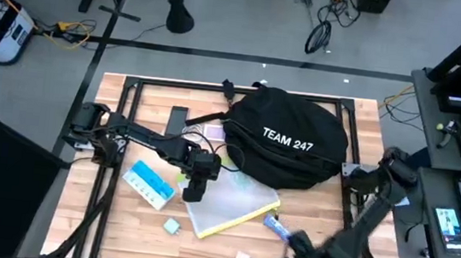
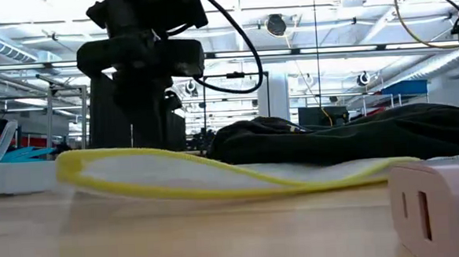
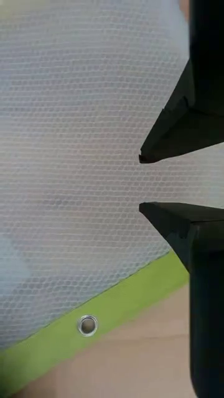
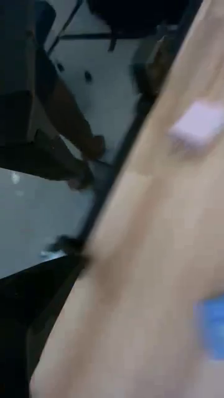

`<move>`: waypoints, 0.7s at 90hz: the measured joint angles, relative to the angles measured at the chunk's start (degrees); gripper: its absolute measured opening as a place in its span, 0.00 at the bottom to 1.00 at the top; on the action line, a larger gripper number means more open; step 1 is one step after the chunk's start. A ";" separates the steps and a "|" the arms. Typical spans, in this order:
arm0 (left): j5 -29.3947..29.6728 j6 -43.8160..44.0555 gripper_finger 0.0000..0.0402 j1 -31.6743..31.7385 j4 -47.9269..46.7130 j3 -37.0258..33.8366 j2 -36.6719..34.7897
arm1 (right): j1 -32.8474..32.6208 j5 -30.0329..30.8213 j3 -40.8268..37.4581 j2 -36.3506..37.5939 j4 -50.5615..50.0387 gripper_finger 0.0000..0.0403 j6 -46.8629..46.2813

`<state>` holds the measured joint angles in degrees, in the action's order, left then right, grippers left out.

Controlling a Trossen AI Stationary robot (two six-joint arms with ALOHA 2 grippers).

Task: Unpack backpack
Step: Adjust the black charger adapter

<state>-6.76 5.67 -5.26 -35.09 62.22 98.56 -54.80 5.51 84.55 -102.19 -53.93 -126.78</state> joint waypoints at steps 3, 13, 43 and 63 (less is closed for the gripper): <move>-0.05 0.00 0.26 0.00 0.17 0.02 -0.02 | -1.08 -0.09 0.00 -0.68 0.48 0.50 -0.45; -0.12 -0.02 0.26 0.00 0.15 0.02 -0.04 | -2.59 0.21 -0.07 -2.98 4.75 0.50 0.91; -0.25 -1.76 0.26 0.00 0.14 0.04 -0.07 | -3.94 -5.16 -0.07 -6.37 7.50 0.50 -5.16; -0.25 -1.92 0.26 0.00 0.13 0.09 -0.07 | -4.18 -5.85 -0.07 -7.23 7.86 0.50 -5.80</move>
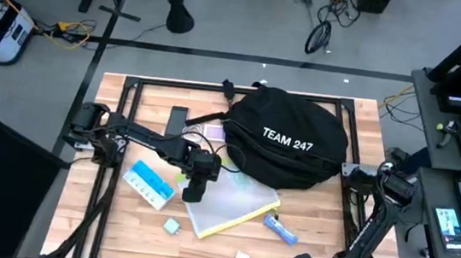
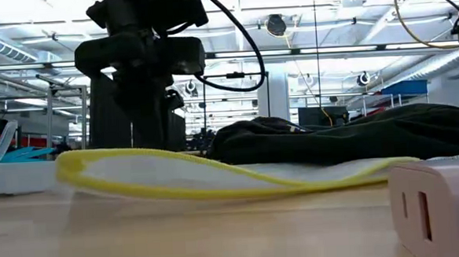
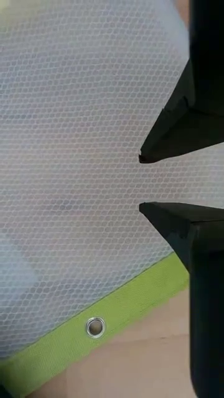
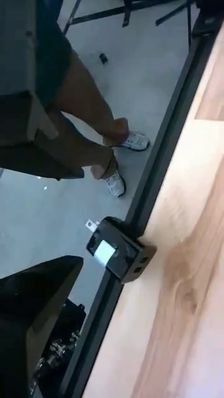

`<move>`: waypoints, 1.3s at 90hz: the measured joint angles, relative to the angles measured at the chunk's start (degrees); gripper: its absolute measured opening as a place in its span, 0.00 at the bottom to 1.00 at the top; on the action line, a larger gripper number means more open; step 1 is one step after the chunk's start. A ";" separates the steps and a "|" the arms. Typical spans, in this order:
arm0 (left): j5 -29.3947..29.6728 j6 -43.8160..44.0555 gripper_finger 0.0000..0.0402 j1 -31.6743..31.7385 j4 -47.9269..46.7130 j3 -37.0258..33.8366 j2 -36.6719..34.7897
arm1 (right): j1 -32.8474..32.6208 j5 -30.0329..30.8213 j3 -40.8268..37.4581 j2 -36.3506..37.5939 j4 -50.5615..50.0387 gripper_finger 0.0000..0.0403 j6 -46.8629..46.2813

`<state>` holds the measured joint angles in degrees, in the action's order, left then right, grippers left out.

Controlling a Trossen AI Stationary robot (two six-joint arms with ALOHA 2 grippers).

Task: Unpack backpack
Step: Adjust the black charger adapter

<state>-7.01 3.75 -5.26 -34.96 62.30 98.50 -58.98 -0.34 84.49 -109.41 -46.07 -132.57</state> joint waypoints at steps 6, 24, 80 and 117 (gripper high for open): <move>0.00 -0.07 0.26 0.00 0.00 0.00 0.00 | 0.04 -0.01 0.00 0.01 -1.71 0.50 0.00; 0.00 -0.15 0.26 0.00 0.00 0.02 -0.02 | 0.00 -1.38 0.00 0.01 -5.70 0.50 -0.07; 0.01 -4.15 0.26 0.00 -0.09 0.02 -0.07 | 0.41 -3.19 0.02 -7.10 0.55 0.50 -0.25; 0.08 -4.63 0.26 0.00 -0.10 0.02 -0.07 | 2.73 -7.06 0.28 -11.23 -0.34 0.42 4.52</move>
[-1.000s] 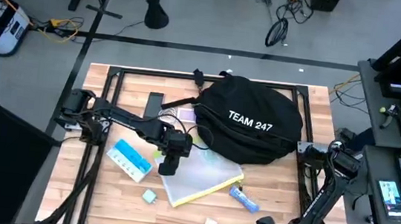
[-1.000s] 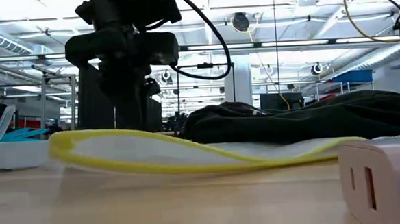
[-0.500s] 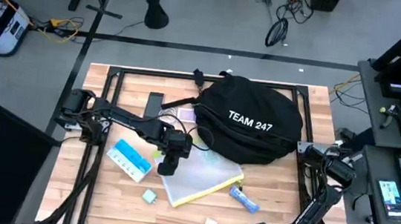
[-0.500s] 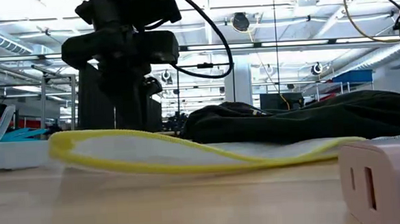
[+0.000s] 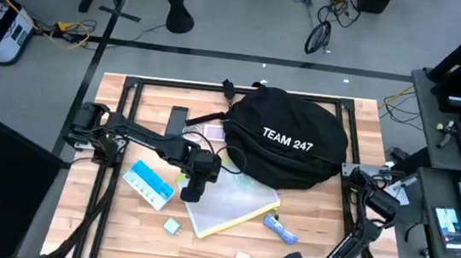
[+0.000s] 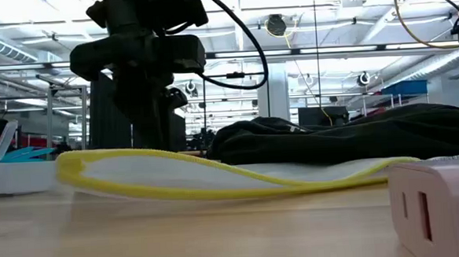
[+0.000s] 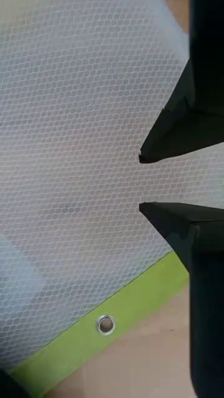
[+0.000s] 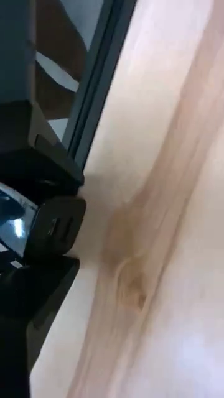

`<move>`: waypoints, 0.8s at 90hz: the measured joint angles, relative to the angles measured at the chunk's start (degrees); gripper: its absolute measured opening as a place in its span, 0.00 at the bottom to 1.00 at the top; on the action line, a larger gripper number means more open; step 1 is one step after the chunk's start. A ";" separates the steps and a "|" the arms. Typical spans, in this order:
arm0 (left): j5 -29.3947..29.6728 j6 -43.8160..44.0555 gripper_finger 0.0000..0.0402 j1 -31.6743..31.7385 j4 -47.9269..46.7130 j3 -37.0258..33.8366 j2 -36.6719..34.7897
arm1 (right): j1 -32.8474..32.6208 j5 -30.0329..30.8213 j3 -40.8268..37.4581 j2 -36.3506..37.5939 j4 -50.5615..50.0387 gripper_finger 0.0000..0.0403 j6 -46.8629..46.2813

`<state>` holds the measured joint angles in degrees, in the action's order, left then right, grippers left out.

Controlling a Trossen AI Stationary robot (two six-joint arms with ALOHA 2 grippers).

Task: Unpack backpack
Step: Adjust the black charger adapter

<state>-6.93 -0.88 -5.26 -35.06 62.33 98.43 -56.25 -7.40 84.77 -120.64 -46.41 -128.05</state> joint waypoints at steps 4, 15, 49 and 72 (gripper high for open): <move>0.01 0.02 0.26 0.00 0.03 0.00 0.00 | 0.17 -1.06 -0.02 0.00 0.02 0.37 0.09; 0.03 0.08 0.26 0.00 0.05 0.00 0.00 | 0.00 -1.11 -0.09 0.07 -0.09 0.31 0.60; 0.11 0.45 0.26 0.00 0.11 0.00 -0.02 | 3.72 -1.79 -0.42 1.55 -16.85 0.31 11.74; 0.12 1.36 0.26 0.00 -1.72 1.81 -0.02 | 8.91 9.89 -1.05 8.04 -44.16 0.31 23.62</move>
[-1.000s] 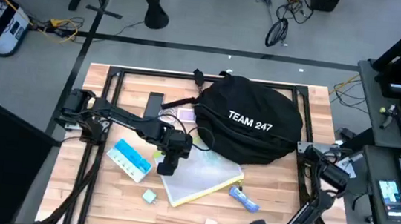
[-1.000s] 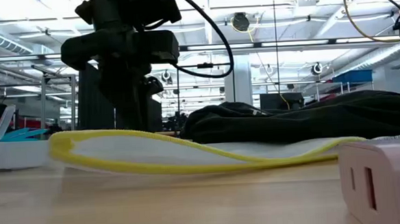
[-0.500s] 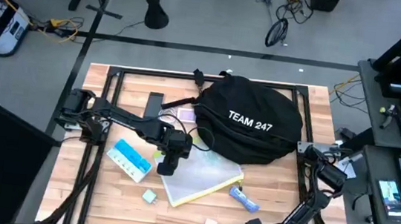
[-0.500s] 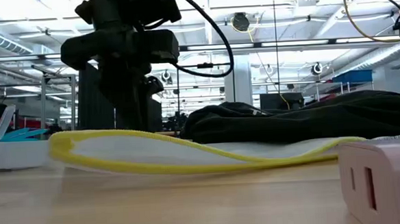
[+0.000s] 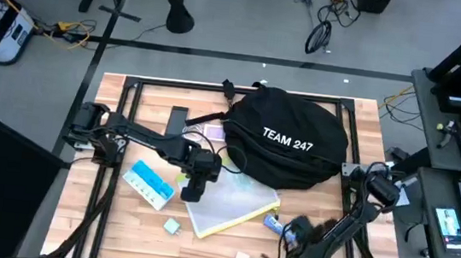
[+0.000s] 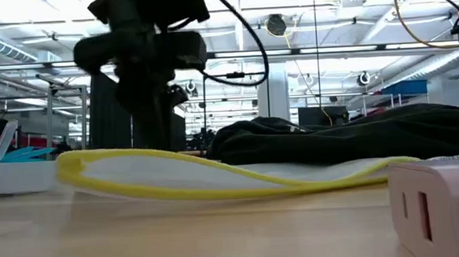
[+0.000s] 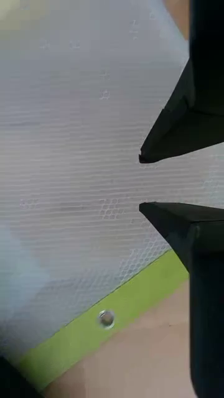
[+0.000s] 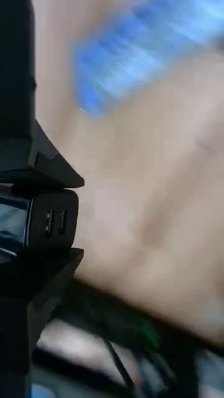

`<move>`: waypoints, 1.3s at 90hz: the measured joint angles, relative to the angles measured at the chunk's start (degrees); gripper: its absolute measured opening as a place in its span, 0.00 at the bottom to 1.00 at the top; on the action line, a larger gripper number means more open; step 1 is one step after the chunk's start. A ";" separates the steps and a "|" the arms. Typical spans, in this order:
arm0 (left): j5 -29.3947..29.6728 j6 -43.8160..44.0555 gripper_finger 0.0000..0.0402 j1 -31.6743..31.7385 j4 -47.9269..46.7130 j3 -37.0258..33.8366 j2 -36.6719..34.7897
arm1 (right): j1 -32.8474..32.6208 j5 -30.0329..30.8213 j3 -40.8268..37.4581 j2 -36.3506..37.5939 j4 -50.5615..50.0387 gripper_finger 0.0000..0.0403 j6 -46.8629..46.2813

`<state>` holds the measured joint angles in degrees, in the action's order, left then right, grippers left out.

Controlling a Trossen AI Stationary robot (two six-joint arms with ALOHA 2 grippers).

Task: Unpack backpack
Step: Adjust the black charger adapter, then remove the earphones from the green zip bag

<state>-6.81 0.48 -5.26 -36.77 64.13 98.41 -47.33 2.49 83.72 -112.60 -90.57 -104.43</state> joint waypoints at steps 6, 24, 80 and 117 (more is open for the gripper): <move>0.00 0.69 0.26 -0.02 -0.12 0.66 -0.02 | 1.67 4.17 -3.14 2.74 1.80 0.31 2.92; -0.04 3.61 0.26 0.00 -0.28 2.84 -0.02 | 5.81 6.47 -17.04 9.15 10.01 0.31 8.73; -0.45 9.69 0.26 1.46 -5.22 4.71 0.00 | 9.13 23.90 -28.54 26.49 65.12 0.87 30.46; -0.17 3.02 0.26 2.25 -4.61 4.66 0.00 | 14.32 14.38 -28.56 8.27 81.27 0.87 26.32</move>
<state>-6.98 3.50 -3.01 -41.38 68.79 98.41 -33.02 16.87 55.16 -104.34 -9.30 -78.11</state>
